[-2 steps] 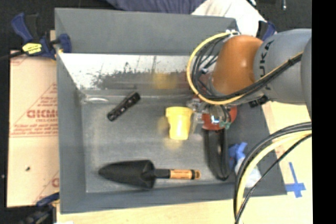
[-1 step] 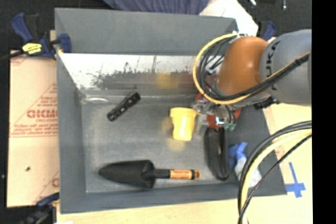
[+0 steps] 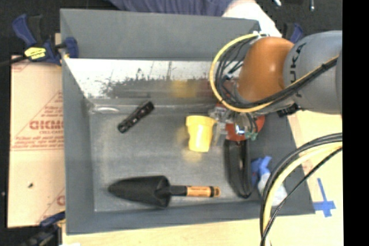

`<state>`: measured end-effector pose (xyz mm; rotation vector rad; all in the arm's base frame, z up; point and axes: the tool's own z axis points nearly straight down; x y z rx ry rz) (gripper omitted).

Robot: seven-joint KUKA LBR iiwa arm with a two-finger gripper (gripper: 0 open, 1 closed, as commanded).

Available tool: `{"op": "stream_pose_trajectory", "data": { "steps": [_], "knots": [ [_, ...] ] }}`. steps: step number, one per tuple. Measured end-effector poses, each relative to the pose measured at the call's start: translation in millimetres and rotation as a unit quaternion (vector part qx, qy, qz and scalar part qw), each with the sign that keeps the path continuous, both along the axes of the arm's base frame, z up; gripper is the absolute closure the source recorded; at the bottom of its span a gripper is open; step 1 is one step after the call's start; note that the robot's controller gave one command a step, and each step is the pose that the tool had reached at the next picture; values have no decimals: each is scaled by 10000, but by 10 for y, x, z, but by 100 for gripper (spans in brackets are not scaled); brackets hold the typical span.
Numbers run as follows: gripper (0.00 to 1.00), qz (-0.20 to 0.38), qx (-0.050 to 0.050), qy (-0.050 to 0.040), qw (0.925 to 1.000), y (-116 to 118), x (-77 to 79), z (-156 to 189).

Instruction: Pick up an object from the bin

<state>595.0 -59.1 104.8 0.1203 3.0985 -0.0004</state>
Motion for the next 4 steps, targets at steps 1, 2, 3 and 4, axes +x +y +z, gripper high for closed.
{"op": "stream_pose_trajectory", "data": {
  "steps": [1,2,3,4],
  "knots": [
    [100,-968,46,-121,9952,182,-167,-94],
    [100,-271,12,-151,9995,29,8,-122],
    [100,-487,43,-128,9987,-83,-17,-45],
    [100,-171,10,-206,9996,4,55,600]
  ]
}}
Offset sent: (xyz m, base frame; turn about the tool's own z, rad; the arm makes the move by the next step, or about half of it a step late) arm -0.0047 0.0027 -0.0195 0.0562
